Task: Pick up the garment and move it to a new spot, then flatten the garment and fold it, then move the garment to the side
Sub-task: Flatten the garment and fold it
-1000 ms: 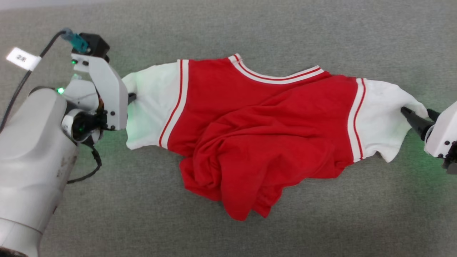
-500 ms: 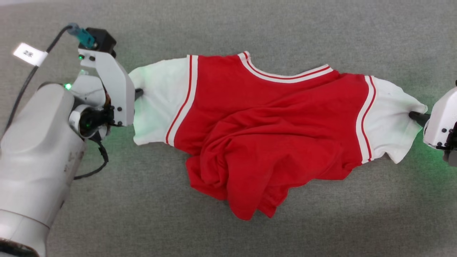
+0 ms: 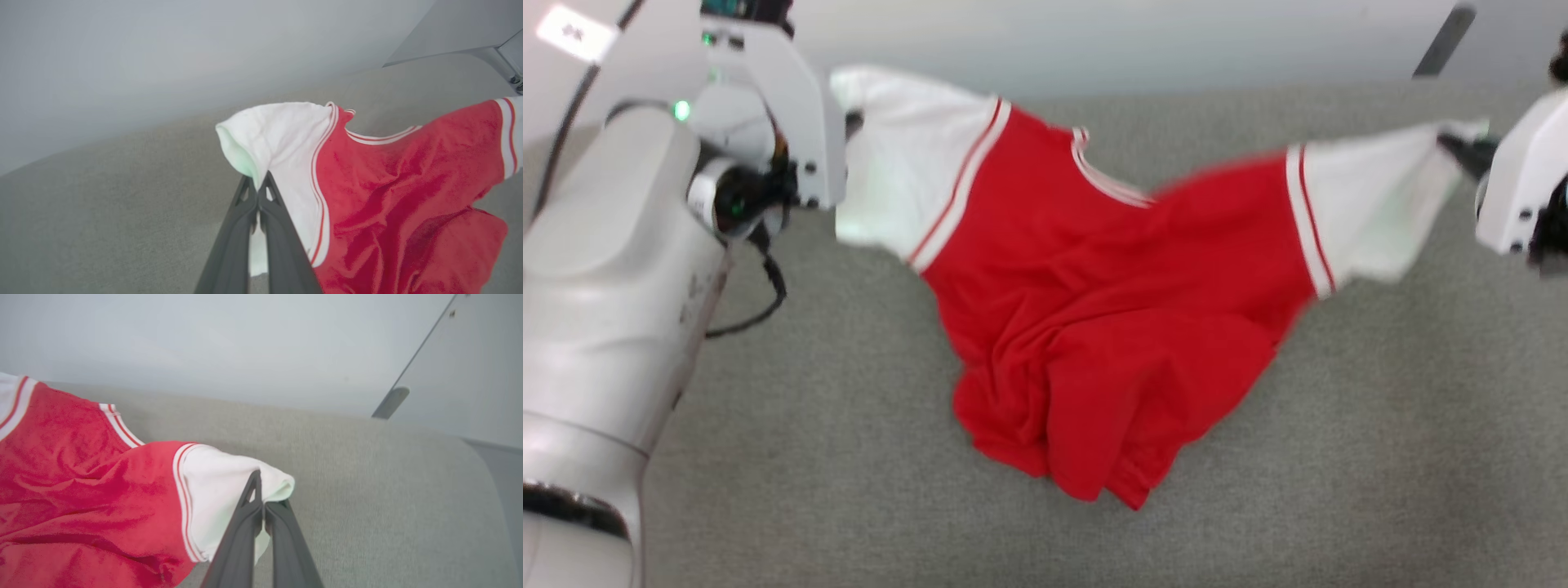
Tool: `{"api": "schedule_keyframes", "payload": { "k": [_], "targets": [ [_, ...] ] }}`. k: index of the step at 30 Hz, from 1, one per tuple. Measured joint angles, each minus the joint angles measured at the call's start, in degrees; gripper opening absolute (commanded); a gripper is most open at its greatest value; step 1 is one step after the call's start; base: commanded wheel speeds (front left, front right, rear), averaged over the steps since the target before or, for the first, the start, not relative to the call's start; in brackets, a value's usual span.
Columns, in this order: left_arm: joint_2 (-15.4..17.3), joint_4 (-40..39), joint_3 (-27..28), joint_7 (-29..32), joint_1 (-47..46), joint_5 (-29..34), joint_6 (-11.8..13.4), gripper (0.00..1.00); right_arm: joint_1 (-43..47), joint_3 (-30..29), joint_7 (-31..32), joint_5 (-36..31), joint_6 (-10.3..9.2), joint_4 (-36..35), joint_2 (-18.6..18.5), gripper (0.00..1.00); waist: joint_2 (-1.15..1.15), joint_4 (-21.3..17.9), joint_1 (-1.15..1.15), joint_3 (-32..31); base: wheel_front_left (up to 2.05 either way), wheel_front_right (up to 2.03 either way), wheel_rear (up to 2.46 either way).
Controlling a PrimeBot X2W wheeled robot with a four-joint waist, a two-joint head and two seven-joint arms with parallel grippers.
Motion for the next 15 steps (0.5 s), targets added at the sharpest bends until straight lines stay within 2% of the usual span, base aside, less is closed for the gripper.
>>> {"api": "schedule_keyframes", "payload": {
  "k": [6,15],
  "targets": [
    [0.1,-1.3,-1.2,-4.1,-4.5,0.0,0.0,0.00,-6.8,5.3,-6.7,-0.1,0.01,-0.8,-0.2,0.00,0.00,0.5,0.00,-5.8,0.00,0.00,0.00],
    [2.7,-2.3,-1.0,-9.3,-12.6,-0.5,-0.1,0.00,-18.5,10.5,-18.6,-1.0,0.01,3.0,-0.3,0.00,0.00,1.7,0.00,-12.7,0.00,0.00,0.00]
  ]
}}
